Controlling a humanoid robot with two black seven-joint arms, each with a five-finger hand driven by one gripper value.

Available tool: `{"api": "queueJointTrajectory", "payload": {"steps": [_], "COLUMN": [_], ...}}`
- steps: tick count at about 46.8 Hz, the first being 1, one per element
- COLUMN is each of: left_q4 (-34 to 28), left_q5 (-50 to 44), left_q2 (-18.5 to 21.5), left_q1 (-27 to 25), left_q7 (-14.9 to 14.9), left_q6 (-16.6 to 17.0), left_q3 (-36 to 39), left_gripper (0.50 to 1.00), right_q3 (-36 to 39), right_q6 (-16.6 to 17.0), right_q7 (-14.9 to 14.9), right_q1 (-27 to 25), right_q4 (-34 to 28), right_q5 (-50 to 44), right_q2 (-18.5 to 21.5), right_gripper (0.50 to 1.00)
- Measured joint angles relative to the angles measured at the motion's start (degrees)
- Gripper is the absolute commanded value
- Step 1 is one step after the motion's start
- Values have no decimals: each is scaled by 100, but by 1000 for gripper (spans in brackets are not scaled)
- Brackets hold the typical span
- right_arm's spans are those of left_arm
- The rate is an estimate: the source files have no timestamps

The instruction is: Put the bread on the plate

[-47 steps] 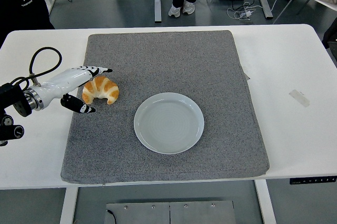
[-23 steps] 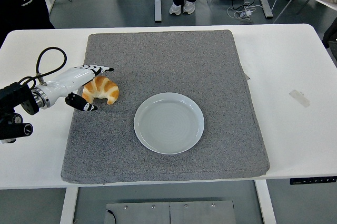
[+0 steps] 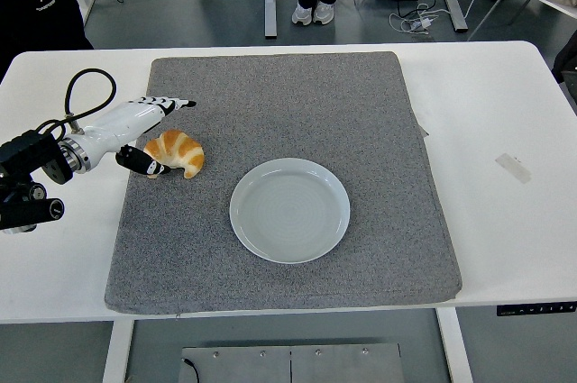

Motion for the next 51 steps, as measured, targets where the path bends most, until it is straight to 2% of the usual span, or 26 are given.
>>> {"api": "queueJointTrajectory", "payload": {"steps": [26,36,45,51], "left_q4": [771,850,846,844], "left_q5": [9,8,0,6], "left_q2": [-531,-666,-751,-752], "left_q1": [311,441,460,467], "left_q7": [-17,-17,-68,-86], "left_q6": [0,3,0,0], "left_q3": [7,8,8,8], "left_gripper": [978,954,725,624], "right_q3": [0,1,0,0], "right_q6": [0,0,0,0], "right_q7": [0,1,0,0], "right_q1": [-1,0,-1,0], "right_q4": [0,-2,-1,-1], "right_q5": [0,0,0,0], "right_q2": [0,0,0,0], "right_gripper": [1000,1000,1000,1000]}}
